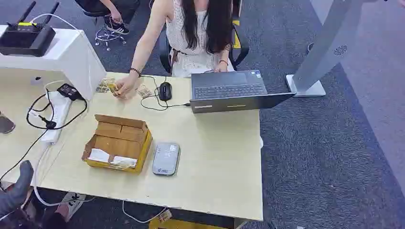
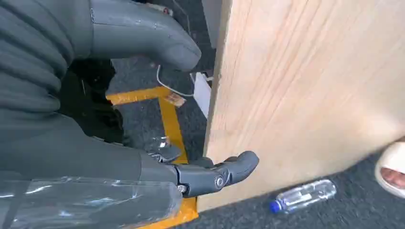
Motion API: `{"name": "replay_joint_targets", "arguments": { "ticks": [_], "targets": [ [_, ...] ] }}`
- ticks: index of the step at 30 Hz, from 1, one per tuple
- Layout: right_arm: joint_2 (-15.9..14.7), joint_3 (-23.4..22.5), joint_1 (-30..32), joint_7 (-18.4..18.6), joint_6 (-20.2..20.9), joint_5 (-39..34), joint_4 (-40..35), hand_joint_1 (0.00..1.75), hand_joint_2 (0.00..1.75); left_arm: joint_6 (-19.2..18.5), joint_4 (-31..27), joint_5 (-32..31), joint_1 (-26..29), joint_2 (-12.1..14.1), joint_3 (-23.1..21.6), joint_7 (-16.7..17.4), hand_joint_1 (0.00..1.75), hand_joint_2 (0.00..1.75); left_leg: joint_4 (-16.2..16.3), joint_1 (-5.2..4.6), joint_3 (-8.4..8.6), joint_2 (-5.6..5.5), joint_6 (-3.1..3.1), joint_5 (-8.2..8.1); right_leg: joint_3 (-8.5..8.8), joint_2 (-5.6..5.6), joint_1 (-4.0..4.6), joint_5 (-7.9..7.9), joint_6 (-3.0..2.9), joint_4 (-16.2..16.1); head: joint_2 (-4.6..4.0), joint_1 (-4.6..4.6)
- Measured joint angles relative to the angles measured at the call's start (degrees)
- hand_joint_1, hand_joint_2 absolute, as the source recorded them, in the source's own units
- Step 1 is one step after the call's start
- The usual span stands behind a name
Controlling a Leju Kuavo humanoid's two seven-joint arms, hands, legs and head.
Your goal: Pass the card to the sensor for recognition and then transmit it.
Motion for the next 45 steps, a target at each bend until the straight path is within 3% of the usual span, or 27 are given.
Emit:
{"name": "replay_joint_targets", "arguments": {
  "ticks": [5,12,15,17,19,24,30,38,39,45],
  "targets": [
    [0.3,0.1,-0.3,0.7,-1.0,0.3,0.8,0.0,1.75,4.8,0.0,-7.6,-1.8,2.5,-7.6,1.0,0.0,1.75,0.0,0.02,0.0,0.01,-0.01,0.0,-0.01,0.02,0.01,0.0,0.0,0.0,0.0,0.02],
    [0.3,0.2,-0.3,1.5,-1.8,0.2,1.6,0.0,1.75,9.8,0.3,-16.0,-3.3,4.6,-13.5,4.3,0.0,1.75,0.0,0.02,-0.02,0.02,-0.01,0.0,-0.04,0.04,0.01,0.0,0.0,0.0,0.0,0.02],
    [0.3,0.7,-0.6,2.6,-2.2,0.7,1.8,0.0,1.75,18.4,2.5,-27.8,-5.8,6.2,-15.5,9.9,0.0,1.75,0.0,0.02,-0.03,-0.01,0.0,0.01,-0.04,0.0,0.01,0.0,0.0,0.0,0.0,0.02],
    [0.3,1.3,-1.0,3.3,-2.7,0.9,1.9,0.0,1.75,21.9,4.8,-35.3,-8.0,7.6,-16.8,13.6,0.0,1.75,0.0,0.02,-0.02,0.0,0.0,0.03,-0.04,0.01,0.01,0.02,0.0,0.0,0.0,0.0],
    [0.3,2.0,-1.5,3.9,-2.8,1.1,2.0,0.0,1.75,21.9,8.1,-43.5,-10.9,9.3,-18.5,19.3,0.0,1.75,0.0,0.02,-0.02,-0.01,0.0,0.12,-0.03,0.0,0.01,0.06,0.04,0.0,0.0,0.04],
    [0.5,3.7,-2.3,4.9,-2.8,1.0,2.2,0.0,1.75,21.8,17.1,-55.4,-18.3,13.3,-22.6,27.4,0.0,1.75,0.0,0.03,-0.03,0.02,-0.02,0.2,-0.06,0.07,0.01,0.19,-0.01,0.0,0.0,0.0],
    [0.8,4.7,-2.3,5.1,-2.8,0.6,2.4,0.0,1.75,21.9,22.2,-57.0,-21.7,15.4,-24.9,28.6,0.0,1.75,0.0,0.01,-0.07,0.09,-0.01,0.19,-0.1,0.15,0.01,0.18,-0.01,0.0,0.0,0.02],
    [0.8,4.8,-2.3,5.3,-2.9,0.3,2.5,0.0,1.75,21.9,23.9,-56.2,-21.6,16.2,-25.6,28.8,0.0,1.75,0.0,0.02,-0.11,0.08,-0.02,0.18,-0.13,0.14,0.01,0.18,-0.01,0.0,0.0,0.02],
    [0.8,4.9,-2.3,5.3,-2.9,0.3,2.5,0.0,1.75,22.0,24.1,-56.2,-21.5,16.2,-25.6,28.8,1.75,1.75,0.0,0.02,-0.11,0.08,-0.02,0.18,-0.13,0.14,0.01,0.18,-0.01,0.0,0.0,0.02],
    [0.8,5.6,-2.3,5.5,-2.9,0.1,2.6,0.0,1.75,21.9,24.9,-56.2,-21.3,16.2,-25.8,28.6,1.75,1.75,0.0,0.02,-0.11,0.08,-0.02,0.18,-0.13,0.14,0.01,0.18,-0.01,0.0,0.0,0.02]
  ]
}}
